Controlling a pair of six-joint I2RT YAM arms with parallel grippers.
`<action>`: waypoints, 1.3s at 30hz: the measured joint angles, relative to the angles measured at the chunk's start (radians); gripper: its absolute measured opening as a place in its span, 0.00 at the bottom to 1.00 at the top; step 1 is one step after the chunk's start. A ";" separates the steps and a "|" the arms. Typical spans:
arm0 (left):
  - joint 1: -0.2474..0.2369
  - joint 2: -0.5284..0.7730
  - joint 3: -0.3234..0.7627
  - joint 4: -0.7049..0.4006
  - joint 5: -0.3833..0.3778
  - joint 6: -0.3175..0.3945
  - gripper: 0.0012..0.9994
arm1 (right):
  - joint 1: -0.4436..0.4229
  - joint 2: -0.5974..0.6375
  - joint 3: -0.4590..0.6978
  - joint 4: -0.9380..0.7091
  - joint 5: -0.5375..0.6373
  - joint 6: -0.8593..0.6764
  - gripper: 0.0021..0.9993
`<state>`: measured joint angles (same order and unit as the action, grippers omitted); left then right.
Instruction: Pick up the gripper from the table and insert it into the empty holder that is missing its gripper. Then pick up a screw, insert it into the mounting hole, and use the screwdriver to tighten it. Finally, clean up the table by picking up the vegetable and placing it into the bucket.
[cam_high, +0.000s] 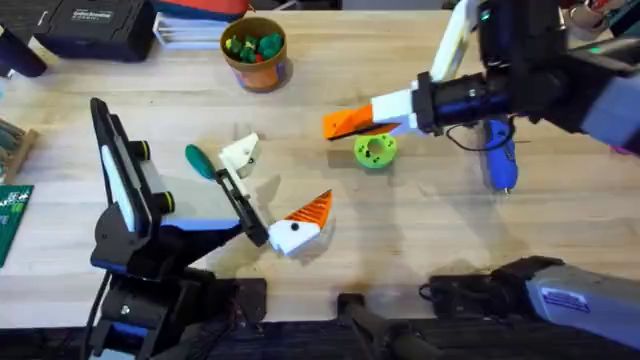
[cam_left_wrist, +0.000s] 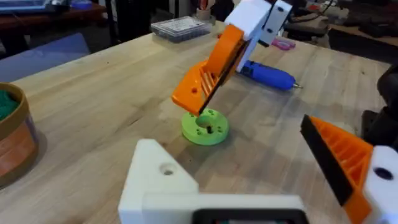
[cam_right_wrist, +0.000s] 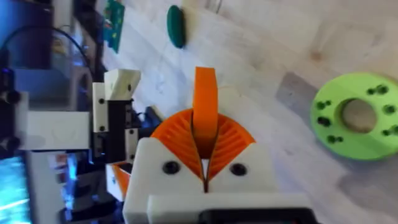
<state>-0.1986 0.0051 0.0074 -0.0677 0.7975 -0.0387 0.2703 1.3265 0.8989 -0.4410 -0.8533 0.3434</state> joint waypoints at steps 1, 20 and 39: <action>0.000 0.000 0.000 0.000 0.000 0.000 0.99 | 0.000 0.020 0.000 0.006 -0.024 0.019 0.01; 0.000 0.000 0.000 0.000 0.000 0.000 0.99 | 0.057 0.279 -0.001 0.432 -0.397 0.268 0.01; 0.000 0.000 0.000 0.000 0.000 0.000 0.99 | 0.139 0.347 0.086 0.472 -0.478 0.353 0.01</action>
<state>-0.1986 0.0051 0.0074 -0.0677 0.7975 -0.0387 0.4096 1.6734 0.9848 0.0311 -1.3311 0.6968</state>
